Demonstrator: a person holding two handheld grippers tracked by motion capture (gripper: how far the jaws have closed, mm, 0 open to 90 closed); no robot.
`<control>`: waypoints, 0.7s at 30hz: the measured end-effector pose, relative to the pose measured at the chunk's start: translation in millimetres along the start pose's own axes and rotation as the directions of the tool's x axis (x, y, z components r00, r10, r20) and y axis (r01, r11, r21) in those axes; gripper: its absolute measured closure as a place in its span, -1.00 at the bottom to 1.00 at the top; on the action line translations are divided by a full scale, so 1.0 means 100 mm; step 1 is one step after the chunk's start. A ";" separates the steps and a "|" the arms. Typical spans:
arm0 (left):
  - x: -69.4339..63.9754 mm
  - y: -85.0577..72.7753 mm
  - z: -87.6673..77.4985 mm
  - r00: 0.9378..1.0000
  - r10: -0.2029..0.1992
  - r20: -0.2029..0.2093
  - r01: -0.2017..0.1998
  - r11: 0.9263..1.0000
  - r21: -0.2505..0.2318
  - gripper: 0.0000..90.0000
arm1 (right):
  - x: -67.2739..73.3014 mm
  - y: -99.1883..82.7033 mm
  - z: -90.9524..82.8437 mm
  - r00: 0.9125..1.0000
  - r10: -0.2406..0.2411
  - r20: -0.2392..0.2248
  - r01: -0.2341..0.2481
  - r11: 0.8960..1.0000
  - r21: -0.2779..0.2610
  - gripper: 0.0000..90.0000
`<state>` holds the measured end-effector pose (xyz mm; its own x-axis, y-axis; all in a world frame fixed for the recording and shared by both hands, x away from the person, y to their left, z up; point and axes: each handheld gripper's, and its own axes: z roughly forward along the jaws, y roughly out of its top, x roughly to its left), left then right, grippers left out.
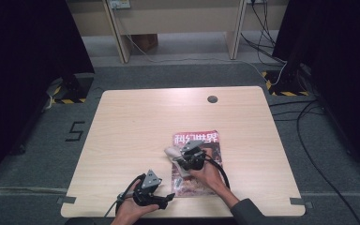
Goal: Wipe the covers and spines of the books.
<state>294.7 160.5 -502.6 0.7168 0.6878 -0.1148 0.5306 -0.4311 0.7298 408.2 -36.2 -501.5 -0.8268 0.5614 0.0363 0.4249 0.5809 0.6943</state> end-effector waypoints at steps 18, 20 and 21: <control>0.05 0.00 -0.04 1.000 -0.015 -0.014 0.014 1.000 -0.009 -0.46 | -0.08 -0.09 -0.09 0.999 0.038 -0.002 -0.038 0.999 0.005 0.68; 0.05 0.00 -0.04 1.000 -0.014 -0.016 0.014 1.000 -0.008 -0.46 | -0.02 -0.08 -0.08 1.000 0.023 -0.020 -0.023 1.000 0.006 0.68; 0.05 0.00 -0.04 1.000 -0.014 -0.015 0.014 1.000 -0.010 -0.46 | 0.02 -0.07 -0.07 1.000 0.013 -0.027 -0.013 1.000 0.005 0.69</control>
<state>296.2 166.3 -500.2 0.7025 0.7024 -0.1145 0.5359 -0.4162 0.7346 400.8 -43.5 -501.6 -0.8309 0.5526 0.0647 0.4373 0.5769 0.6899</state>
